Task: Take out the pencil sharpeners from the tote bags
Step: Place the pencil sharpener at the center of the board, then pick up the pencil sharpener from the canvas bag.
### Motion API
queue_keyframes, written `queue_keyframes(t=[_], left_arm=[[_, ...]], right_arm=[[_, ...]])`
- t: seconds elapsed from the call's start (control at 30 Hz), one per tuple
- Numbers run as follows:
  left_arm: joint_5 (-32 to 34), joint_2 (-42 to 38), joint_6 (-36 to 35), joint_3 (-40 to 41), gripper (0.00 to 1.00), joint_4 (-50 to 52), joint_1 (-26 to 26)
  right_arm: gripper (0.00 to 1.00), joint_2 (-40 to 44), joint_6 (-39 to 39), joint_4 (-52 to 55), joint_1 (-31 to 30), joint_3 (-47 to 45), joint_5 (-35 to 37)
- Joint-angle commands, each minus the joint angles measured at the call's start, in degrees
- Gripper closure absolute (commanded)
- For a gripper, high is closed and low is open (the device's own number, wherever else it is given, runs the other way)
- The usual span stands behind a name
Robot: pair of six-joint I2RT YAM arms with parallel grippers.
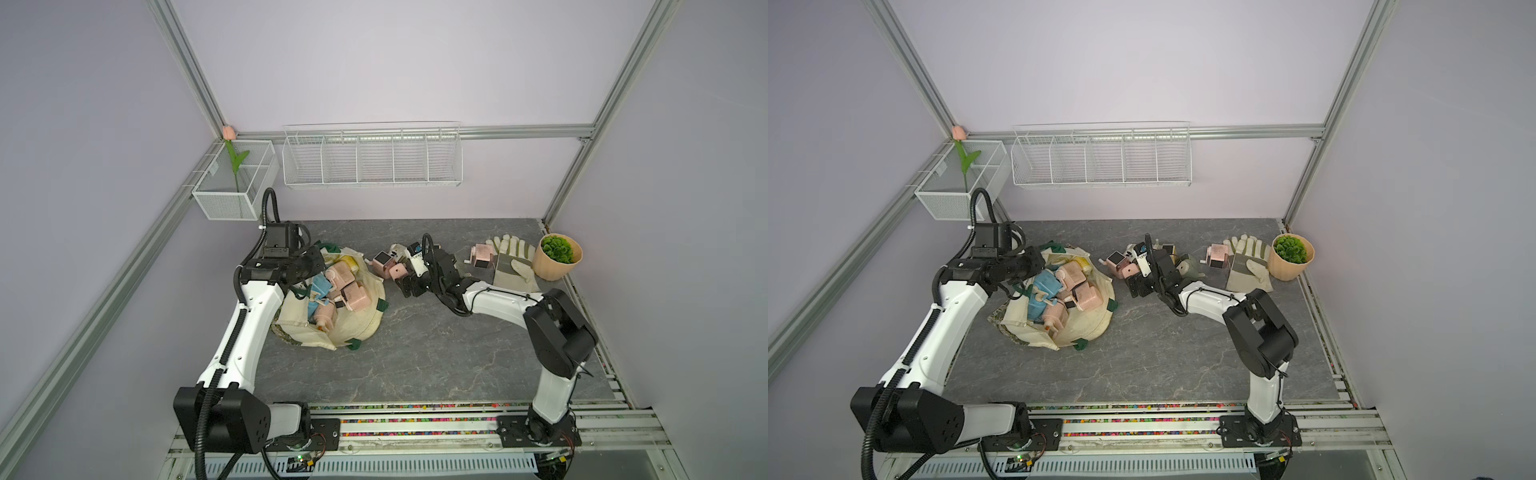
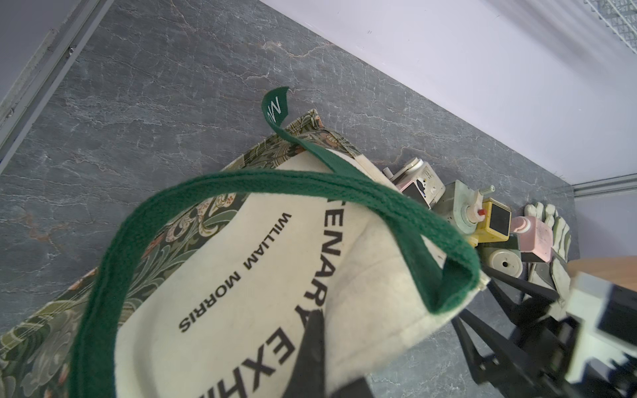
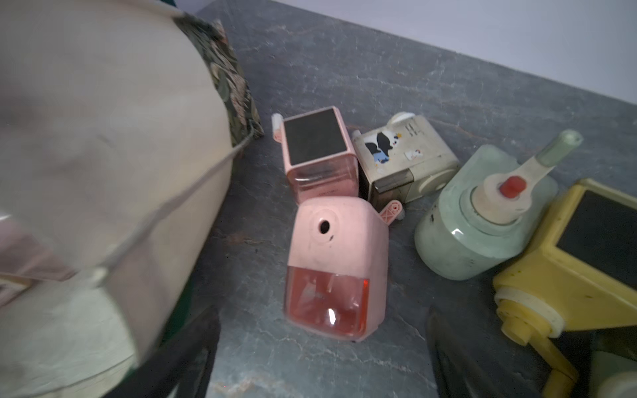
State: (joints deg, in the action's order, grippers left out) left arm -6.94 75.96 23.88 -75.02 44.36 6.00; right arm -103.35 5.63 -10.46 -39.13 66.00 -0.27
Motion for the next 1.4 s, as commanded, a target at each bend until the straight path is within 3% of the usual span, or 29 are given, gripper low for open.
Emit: queue_keyframes(t=[0.0, 0.23, 0.53, 0.9, 1.1, 1.37], left_arm=[[0.02, -1.24, 0.38, 0.65, 1.0, 1.09, -0.43], [-0.31, -0.82, 0.46, 0.49, 1.0, 1.08, -0.37], [-0.67, -0.8, 0.47, 0.32, 1.0, 1.08, -0.45], [-0.36, -1.04, 0.47, 0.58, 1.0, 1.08, -0.46], [-0.65, -1.0, 0.47, 0.5, 1.0, 1.05, -0.4], [-0.79, -1.12, 0.47, 0.58, 1.0, 0.99, -0.42]], right_arm=[[0.09, 6.11, -1.74, -0.77, -2.72, -2.69, -1.9], [0.15, 11.94, -7.69, -0.53, -11.3, -4.53, -5.16], [0.15, 4.27, -8.32, 5.16, -17.82, 3.09, -5.49], [0.0, -11.94, -8.31, 8.29, -20.89, 14.87, 7.81], [0.1, -18.06, -7.84, 8.0, -21.2, 19.17, 15.05], [0.1, -23.59, -6.55, 6.52, -21.25, 23.37, 21.71]])
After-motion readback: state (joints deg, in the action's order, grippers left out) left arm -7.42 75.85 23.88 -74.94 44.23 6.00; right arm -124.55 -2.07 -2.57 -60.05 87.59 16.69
